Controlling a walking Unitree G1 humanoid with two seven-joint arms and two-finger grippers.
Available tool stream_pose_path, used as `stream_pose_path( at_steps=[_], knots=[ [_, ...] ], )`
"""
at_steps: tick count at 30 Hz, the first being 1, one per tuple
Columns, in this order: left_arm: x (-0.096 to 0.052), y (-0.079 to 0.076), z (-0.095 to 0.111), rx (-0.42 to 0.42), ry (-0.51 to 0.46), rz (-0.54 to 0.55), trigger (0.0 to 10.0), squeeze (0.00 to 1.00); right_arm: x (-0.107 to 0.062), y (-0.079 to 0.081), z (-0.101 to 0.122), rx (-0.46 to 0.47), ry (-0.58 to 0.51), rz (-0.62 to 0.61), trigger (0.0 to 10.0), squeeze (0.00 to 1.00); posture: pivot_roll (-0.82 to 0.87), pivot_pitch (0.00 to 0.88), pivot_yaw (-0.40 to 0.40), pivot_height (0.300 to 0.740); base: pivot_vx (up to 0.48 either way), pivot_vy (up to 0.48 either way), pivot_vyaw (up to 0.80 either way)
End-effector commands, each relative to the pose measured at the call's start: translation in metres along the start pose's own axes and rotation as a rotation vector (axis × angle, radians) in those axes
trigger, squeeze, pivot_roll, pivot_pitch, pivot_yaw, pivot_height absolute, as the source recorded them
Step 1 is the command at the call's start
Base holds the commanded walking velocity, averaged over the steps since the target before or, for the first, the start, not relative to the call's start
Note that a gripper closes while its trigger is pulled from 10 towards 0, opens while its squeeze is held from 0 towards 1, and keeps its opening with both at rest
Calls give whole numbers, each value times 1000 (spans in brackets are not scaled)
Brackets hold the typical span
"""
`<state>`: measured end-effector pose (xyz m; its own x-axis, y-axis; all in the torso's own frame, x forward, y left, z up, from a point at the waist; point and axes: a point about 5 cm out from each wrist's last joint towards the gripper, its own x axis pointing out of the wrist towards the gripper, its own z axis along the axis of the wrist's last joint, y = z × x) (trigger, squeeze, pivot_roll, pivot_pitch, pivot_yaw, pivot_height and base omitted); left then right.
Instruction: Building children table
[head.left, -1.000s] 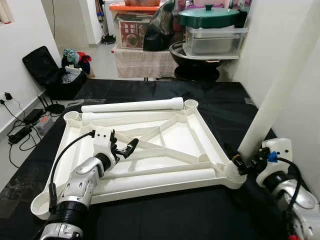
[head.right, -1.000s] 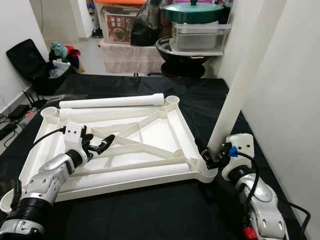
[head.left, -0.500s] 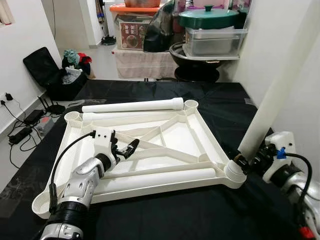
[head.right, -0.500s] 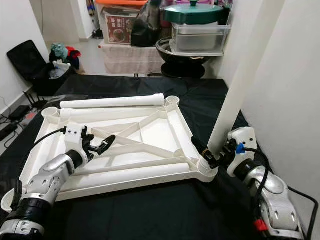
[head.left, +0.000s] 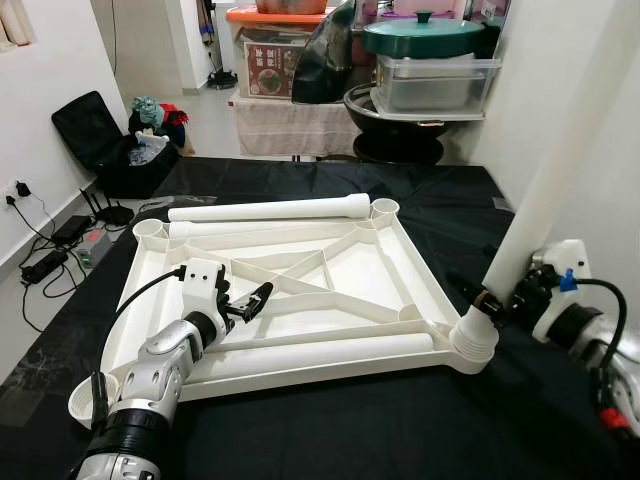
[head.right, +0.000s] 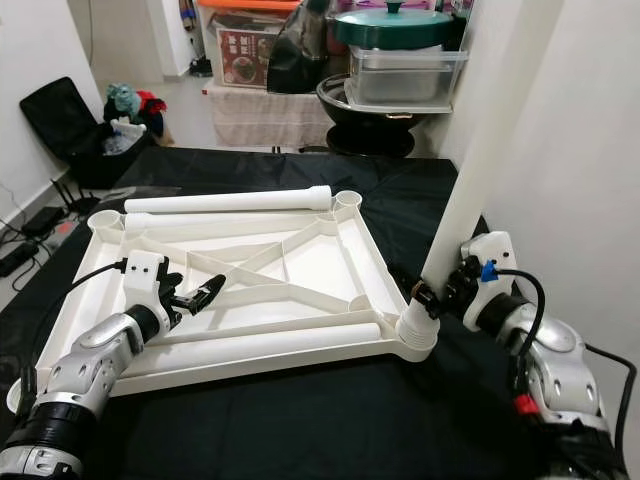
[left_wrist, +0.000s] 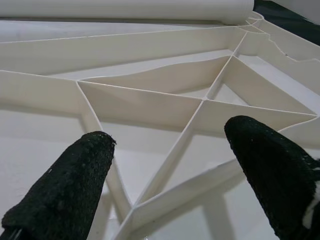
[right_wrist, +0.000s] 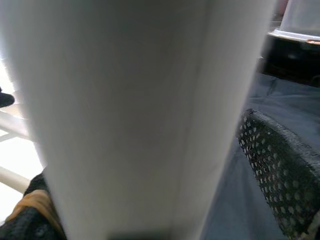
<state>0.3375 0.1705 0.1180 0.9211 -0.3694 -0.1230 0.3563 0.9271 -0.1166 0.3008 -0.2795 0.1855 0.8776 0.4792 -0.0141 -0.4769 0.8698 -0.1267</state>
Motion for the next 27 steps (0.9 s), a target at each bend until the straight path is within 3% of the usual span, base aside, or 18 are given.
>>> stream_pose_path(
  at_steps=[1, 22, 23, 24, 25, 26, 27],
  knots=[
    [-4, 4, -1, 16, 14, 11, 10000, 0, 5, 1, 2, -10, -5, 24, 10000, 0, 59, 0, -48, 740, 0, 0, 0],
    [-5, 5, -1, 26, 19, 4, 10000, 0, 1, 1, -2, 11, -28, 187, 10000, 0, 61, 0, -41, 740, 0, 0, 0],
    [-5, 5, -1, 26, 20, 2, 10000, 0, 1, 0, -1, 10, -32, 185, 8706, 0, 63, 0, -41, 740, 0, 0, 0],
    [-5, 5, -1, 26, 20, 2, 10000, 0, 1, 0, -1, 10, -32, 185, 8706, 0, 63, 0, -41, 740, 0, 0, 0],
    [-5, 5, -1, 27, 21, 2, 10000, 0, 1, -3, -1, 11, -36, 180, 4588, 0, 65, 0, -43, 740, 0, 0, 0],
    [-5, 5, -1, 27, 22, 2, 10000, 0, 1, -4, -1, 11, -39, 175, 3098, 0, 65, 0, -43, 740, 0, 0, 0],
    [-5, 5, -1, 27, 22, 2, 10000, 0, 1, -4, -1, 11, -39, 175, 3098, 0, 65, 0, -43, 740, 0, 0, 0]
  ],
)
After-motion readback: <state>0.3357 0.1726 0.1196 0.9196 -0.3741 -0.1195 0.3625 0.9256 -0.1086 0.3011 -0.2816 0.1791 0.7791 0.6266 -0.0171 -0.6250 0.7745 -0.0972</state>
